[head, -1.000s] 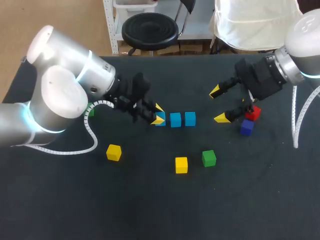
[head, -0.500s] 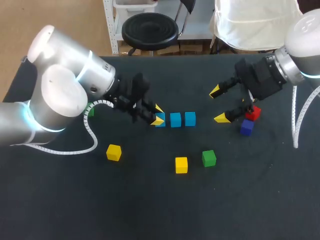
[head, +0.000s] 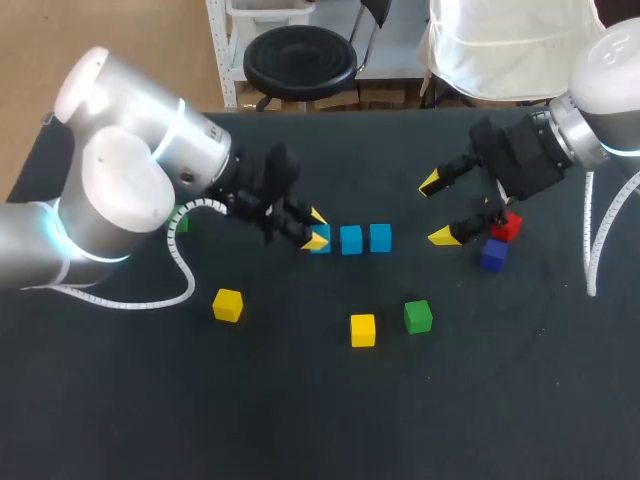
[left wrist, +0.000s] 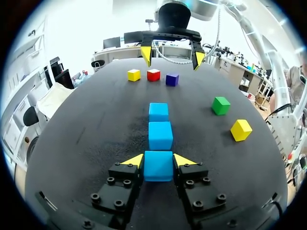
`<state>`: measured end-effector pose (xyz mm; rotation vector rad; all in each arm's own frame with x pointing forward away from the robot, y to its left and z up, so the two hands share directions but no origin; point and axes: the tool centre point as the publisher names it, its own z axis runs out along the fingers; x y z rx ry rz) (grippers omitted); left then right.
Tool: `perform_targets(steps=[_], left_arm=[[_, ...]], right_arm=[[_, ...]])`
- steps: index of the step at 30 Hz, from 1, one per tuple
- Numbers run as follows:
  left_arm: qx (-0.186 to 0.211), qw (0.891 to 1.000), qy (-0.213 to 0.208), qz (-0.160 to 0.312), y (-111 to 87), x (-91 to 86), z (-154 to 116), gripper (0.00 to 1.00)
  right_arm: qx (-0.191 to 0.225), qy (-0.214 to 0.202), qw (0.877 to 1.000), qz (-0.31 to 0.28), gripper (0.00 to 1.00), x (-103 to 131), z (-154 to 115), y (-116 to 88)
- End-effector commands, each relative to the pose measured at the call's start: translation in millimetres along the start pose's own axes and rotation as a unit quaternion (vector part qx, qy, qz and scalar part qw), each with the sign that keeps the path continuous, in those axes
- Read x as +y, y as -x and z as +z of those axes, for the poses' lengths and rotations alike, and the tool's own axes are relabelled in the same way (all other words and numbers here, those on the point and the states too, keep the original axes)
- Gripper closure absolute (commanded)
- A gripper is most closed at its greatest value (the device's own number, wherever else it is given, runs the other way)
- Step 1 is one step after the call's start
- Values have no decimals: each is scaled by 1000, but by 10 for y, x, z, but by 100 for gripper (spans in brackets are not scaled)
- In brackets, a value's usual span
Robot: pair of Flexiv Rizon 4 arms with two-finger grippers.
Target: Place the blue cubes, place green cubes on the blue cubes, place the yellow cubes on the green cubes, then place the red cubes on the yellow cubes, and place purple cube on the red cubes.
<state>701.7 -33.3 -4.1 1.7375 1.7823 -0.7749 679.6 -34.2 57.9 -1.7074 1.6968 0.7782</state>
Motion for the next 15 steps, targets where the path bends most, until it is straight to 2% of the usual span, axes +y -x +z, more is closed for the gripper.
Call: perform_targets(steps=[1, 15], left_arm=[[1, 1000, 0, -1, -15, 19, 22, 100], [0, 1000, 3, 0, -8, 28, -6, 100]], right_arm=[[0, 0, 1000, 0, 0, -2, 2, 1], [0, 0, 1000, 0, 0, -2, 2, 1]])
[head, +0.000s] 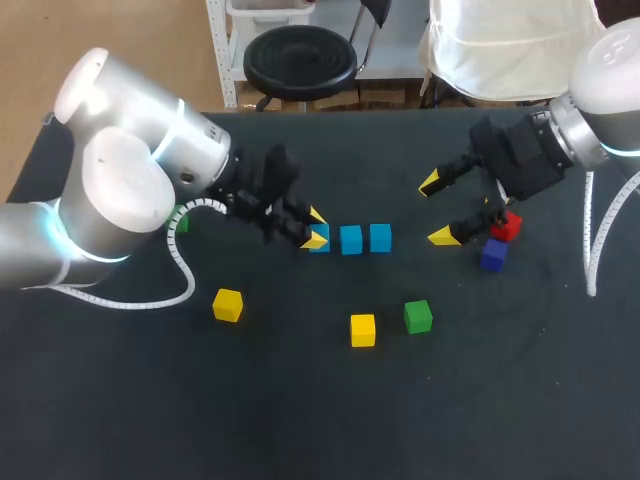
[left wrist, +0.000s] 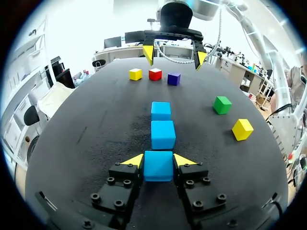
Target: Place the blue cubes, place green cubes on the blue cubes, place the yellow cubes on the green cubes, then place the red cubes on the yellow cubes, and place purple cube on the red cubes.
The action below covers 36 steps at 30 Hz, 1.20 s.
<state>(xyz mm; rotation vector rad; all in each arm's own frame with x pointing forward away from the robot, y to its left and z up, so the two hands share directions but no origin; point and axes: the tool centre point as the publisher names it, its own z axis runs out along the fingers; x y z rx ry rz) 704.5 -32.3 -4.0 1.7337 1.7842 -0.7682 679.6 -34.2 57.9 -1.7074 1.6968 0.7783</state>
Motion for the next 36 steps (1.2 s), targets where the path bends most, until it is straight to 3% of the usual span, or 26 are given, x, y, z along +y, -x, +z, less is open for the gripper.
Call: perform_targets(steps=[1, 36], left_arm=[[0, 1000, -1, 0, -5, -1, 3, 100], [1, 1000, -2, -2, -21, -2, 53, 100]], right_arm=[[0, 0, 1000, 0, 0, -2, 2, 0], [0, 0, 1000, 0, 0, -2, 2, 0]])
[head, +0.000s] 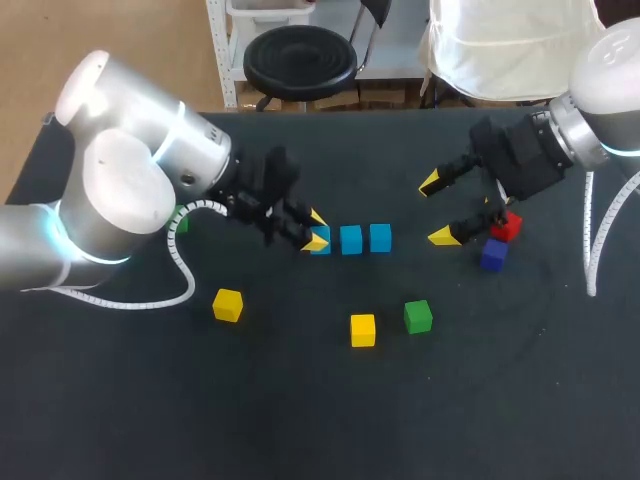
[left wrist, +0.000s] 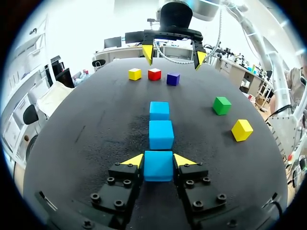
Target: Place the blue cubes, place green cubes on the blue cubes, place the yellow cubes on the green cubes, then place the red cubes on the yellow cubes, and place purple cube on the red cubes.
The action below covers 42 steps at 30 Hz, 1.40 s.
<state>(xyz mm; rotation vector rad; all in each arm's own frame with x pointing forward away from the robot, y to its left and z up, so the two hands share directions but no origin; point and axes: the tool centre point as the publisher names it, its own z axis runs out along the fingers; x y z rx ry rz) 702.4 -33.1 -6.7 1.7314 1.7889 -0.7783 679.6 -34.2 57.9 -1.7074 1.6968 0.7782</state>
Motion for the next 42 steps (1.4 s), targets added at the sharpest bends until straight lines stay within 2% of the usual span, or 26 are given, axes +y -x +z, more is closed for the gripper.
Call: perform_targets(steps=[1, 17, 20, 21, 22, 34, 42], left_arm=[[1, 1000, 1, 2, -6, 20, 28, 100], [2, 1000, 1, 0, -3, 29, 38, 100], [3, 1000, 1, -3, -3, 24, 50, 68], [2, 1000, 2, -7, -2, 22, 52, 15], [2, 1000, 2, -8, -2, 27, 54, 2], [-11, 1000, 10, -17, 24, 19, -18, 0], [-42, 999, 19, -4, 265, -42, -231, 0]], right_arm=[[0, 0, 1000, 0, 0, -2, 2, 1], [0, 0, 1000, 0, 0, -2, 2, 1], [0, 0, 1000, 0, 0, -2, 2, 1], [0, 0, 1000, 0, 0, -2, 2, 1], [0, 0, 1000, 0, 0, -2, 2, 1], [0, 0, 1000, 0, 0, -2, 2, 1], [0, 0, 1000, 0, 0, -2, 2, 1]])
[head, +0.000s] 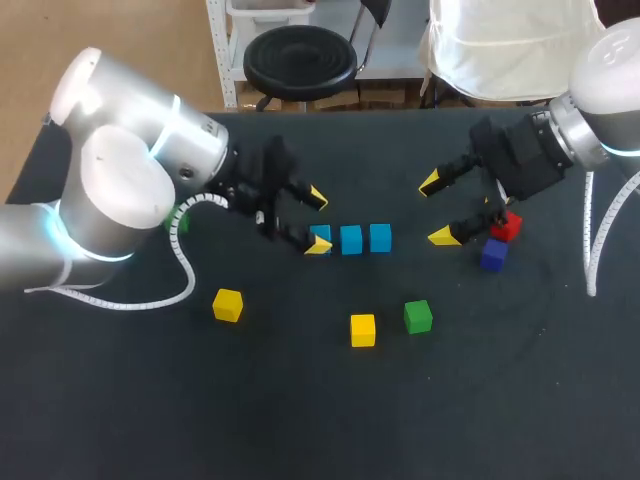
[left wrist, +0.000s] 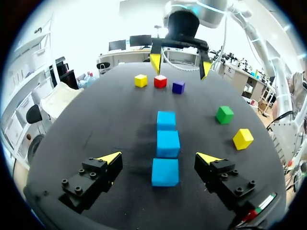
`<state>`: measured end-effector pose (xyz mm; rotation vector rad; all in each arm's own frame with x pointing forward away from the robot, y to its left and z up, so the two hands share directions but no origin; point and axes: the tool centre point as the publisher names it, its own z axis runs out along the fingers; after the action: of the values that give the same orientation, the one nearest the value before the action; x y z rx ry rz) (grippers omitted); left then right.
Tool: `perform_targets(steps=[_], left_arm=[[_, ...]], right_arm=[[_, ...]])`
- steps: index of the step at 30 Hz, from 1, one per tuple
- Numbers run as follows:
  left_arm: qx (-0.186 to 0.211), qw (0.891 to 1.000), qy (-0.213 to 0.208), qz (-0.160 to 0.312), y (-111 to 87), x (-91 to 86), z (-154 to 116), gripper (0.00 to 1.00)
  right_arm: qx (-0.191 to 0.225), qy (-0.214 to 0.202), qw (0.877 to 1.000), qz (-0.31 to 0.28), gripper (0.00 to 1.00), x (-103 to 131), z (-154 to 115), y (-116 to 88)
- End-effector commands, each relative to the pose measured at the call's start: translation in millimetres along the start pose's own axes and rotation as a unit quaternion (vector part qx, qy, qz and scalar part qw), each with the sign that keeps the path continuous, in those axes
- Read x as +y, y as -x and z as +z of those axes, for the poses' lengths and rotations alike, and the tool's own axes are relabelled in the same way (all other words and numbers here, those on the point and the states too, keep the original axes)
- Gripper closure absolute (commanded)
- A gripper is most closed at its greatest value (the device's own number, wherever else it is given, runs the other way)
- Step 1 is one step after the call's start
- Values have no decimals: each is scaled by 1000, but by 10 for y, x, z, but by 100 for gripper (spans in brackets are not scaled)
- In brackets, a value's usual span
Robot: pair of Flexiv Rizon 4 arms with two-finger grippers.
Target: Place the blue cubes, place green cubes on the blue cubes, place the yellow cubes on the green cubes, then place the red cubes on the yellow cubes, and place purple cube on the red cubes.
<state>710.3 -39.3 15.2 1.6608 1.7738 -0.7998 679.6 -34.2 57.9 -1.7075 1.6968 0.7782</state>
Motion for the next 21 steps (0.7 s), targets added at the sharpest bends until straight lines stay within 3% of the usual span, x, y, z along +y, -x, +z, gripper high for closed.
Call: perform_targets(steps=[1, 10, 21], left_arm=[[-19, 1000, 4, 9, 110, -123, -139, 0], [-44, 998, -15, 35, 479, -304, -230, 0], [-74, 996, -13, 40, 635, -400, -402, 0]], right_arm=[[0, 0, 1000, 0, 0, -2, 2, 0], [0, 0, 1000, 0, 0, -2, 2, 0], [0, 0, 1000, 0, 0, -2, 2, 0]])
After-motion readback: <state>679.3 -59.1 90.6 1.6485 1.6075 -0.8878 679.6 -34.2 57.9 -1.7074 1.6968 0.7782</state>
